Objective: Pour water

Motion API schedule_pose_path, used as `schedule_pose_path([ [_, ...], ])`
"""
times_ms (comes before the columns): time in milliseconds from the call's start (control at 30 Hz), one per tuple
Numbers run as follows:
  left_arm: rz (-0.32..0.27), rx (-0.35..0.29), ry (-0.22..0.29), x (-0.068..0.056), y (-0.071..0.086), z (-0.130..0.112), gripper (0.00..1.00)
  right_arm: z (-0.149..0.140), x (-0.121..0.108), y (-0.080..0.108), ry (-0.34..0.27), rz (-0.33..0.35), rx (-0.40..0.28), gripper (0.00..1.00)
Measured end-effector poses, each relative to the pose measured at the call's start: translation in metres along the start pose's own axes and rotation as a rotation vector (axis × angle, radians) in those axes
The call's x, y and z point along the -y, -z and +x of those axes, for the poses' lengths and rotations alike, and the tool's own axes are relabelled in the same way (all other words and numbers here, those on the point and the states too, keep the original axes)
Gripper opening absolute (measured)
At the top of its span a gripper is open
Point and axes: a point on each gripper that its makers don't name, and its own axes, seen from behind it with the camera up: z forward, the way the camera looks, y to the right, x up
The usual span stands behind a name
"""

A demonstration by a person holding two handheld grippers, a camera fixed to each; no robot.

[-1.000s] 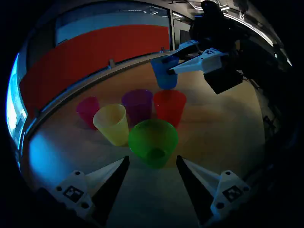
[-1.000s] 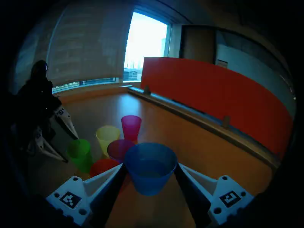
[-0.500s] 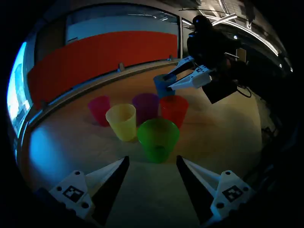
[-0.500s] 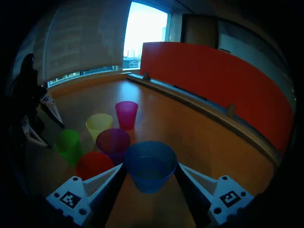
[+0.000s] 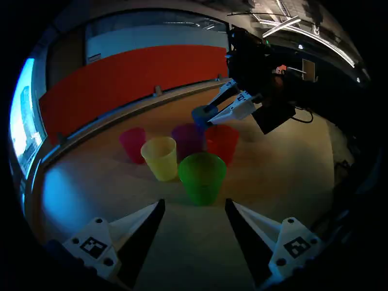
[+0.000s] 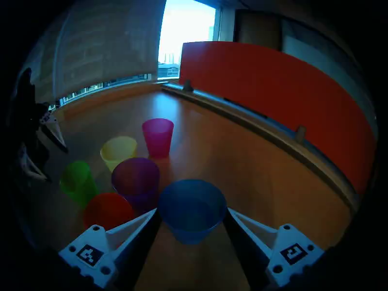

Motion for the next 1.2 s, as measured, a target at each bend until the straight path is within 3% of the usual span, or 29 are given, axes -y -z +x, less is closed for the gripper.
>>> schedule_pose_path([
  [500, 0.015, -0.015, 0.008, 0.004, 0.003, 0.003, 0.92, -0.013, 0.000, -0.004, -0.008, 0.004, 0.025, 0.91],
  [1200, 0.028, -0.017, 0.010, 0.003, 0.005, 0.002, 0.92, -0.026, -0.005, 0.009, -0.034, -0.011, 0.030, 0.98],
])
